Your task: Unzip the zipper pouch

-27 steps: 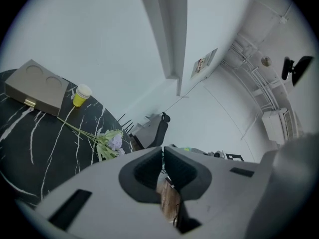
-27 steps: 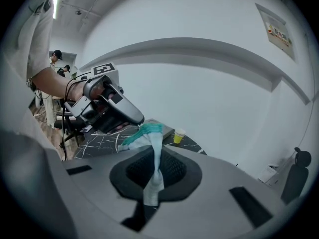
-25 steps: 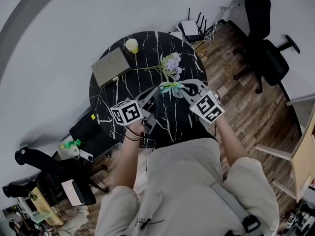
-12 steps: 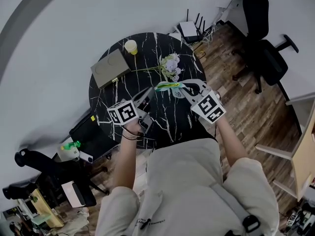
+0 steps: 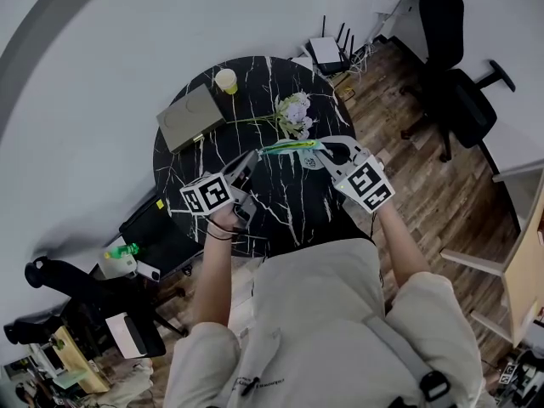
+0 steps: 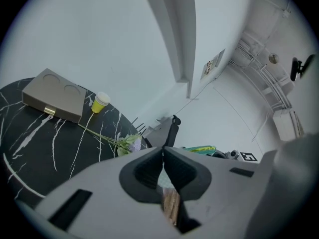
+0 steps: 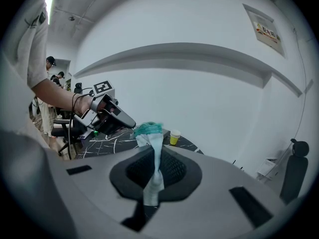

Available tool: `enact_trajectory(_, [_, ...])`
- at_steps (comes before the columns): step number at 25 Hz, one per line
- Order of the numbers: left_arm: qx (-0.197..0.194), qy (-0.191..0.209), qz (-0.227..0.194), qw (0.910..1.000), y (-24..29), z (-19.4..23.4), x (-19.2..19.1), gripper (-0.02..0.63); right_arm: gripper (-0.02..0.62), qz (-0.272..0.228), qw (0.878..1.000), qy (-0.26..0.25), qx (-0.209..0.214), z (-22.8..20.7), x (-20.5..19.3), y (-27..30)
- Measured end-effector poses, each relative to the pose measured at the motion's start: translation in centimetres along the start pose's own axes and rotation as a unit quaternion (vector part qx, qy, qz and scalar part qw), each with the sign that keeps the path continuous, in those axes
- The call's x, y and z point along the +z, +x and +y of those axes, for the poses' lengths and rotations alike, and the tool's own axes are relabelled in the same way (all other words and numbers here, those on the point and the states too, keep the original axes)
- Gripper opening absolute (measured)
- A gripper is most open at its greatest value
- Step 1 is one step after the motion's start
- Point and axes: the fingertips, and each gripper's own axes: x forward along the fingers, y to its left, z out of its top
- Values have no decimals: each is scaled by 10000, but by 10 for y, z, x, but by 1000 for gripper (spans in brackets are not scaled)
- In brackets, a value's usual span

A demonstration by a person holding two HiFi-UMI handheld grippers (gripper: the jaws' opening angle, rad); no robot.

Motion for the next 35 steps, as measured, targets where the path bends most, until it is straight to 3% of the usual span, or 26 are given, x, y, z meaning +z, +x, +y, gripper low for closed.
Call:
enact_trajectory(4, [-39,-57,-48,10000,-3,2,0,28,14,-33,9999,153,22,-1,-2,-1])
enact_trajectory(10, [223,252,-88,9994,-8,5,-2,31,14,-183,9987,484,19,5,0,4])
enact_trajectory(16, [605,1112,-72,9919,-17,-1,5,32,14,-137,9980,610,-81,0,-5,5])
enact_trajectory(22, [1029,2037,-136,9735,-21,-13,8,32,14,71,9958,866,-282,-4,-16,16])
enact_trajectory(30, [1733,3089,-370,9344,-24,-24,9,32,14,186,9874,1427,-660,-4,-28,37])
enact_trajectory(33, [2018,3314,-399,9208,-26,-23,9,32,14,159,9846,1579,-727,0,-27,43])
enact_trajectory(35, [2159,3207,-424,9213,-29,-19,5,32,15,119,9823,1706,-766,2,-28,45])
